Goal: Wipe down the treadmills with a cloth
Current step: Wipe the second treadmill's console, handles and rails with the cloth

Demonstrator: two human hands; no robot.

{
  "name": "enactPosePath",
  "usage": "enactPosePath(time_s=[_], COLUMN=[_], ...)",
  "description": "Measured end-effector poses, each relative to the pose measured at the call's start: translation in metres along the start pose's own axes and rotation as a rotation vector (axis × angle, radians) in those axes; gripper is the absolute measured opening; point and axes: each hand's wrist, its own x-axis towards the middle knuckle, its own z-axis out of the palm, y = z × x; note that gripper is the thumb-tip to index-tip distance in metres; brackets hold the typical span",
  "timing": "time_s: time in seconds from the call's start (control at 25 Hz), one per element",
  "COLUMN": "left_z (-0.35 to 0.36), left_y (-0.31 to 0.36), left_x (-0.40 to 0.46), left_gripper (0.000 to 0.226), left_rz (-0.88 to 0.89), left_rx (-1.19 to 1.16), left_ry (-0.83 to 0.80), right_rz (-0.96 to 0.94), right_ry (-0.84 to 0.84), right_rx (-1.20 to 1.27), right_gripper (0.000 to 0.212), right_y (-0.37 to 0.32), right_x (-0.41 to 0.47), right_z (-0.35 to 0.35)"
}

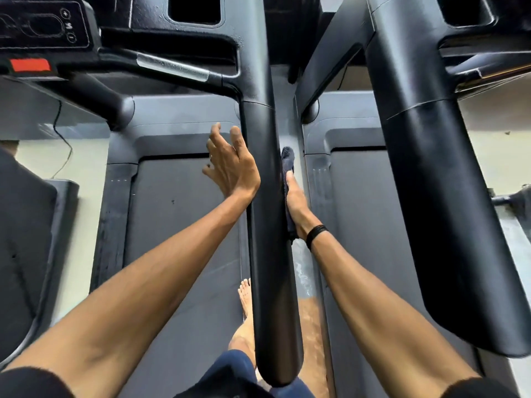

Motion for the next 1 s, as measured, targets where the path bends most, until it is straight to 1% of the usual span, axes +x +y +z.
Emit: enactPosePath(time_s=[0.12, 0.2, 0.28, 0.36, 0.44, 0.56, 0.68, 0.72, 0.88, 1.0], left_z=[-0.006, -0.016, -0.029, -0.044, -0.055, -0.067, -0.078, -0.081, -0.087, -0.089], left_y=[0.001, -0.009, -0.028, -0.043, -0.050, -0.054, -0.062, -0.065, -0.066, -0.064], left_x=[-0.012, -0.034, -0.068, -0.101, -0.125, -0.155, -0.179, -0.184, -0.196, -0.200], left_gripper=[0.051, 0.054, 0.057, 0.061, 0.064, 0.058, 0.053, 0.053, 0.051, 0.050], left_rz=[0.048, 0.063, 0.073, 0.029, -0.009, -0.014, -0.040, -0.044, -0.025, -0.001], left_rx=[-0.005, 0.009, 0.030, 0.020, 0.010, 0.005, -0.020, -0.025, -0.009, 0.024], left_ry=[0.024, -0.034, -0.105, -0.150, -0.162, -0.168, -0.169, -0.167, -0.168, -0.183], right_rz=[-0.021, -0.034, -0.066, -0.119, -0.188, -0.230, -0.194, -0.216, -0.309, -0.364], right_ry=[-0.001, -0.011, -0.013, -0.005, 0.007, 0.069, 0.115, 0.112, 0.085, 0.129], right_rx=[0.022, 0.013, -0.005, -0.033, -0.066, -0.204, -0.417, -0.456, -0.500, -0.585], right_gripper=[0.058, 0.060, 0.069, 0.071, 0.066, 0.056, 0.050, 0.050, 0.052, 0.054], right_y=[0.023, 0.041, 0.059, 0.074, 0.084, 0.098, 0.107, 0.108, 0.117, 0.126], right_x=[-0.027, -0.047, -0.066, -0.085, -0.106, -0.135, -0.168, -0.181, -0.224, -0.236], right_z=[-0.007, -0.011, -0.016, -0.021, -0.023, -0.027, -0.028, -0.028, -0.027, -0.032])
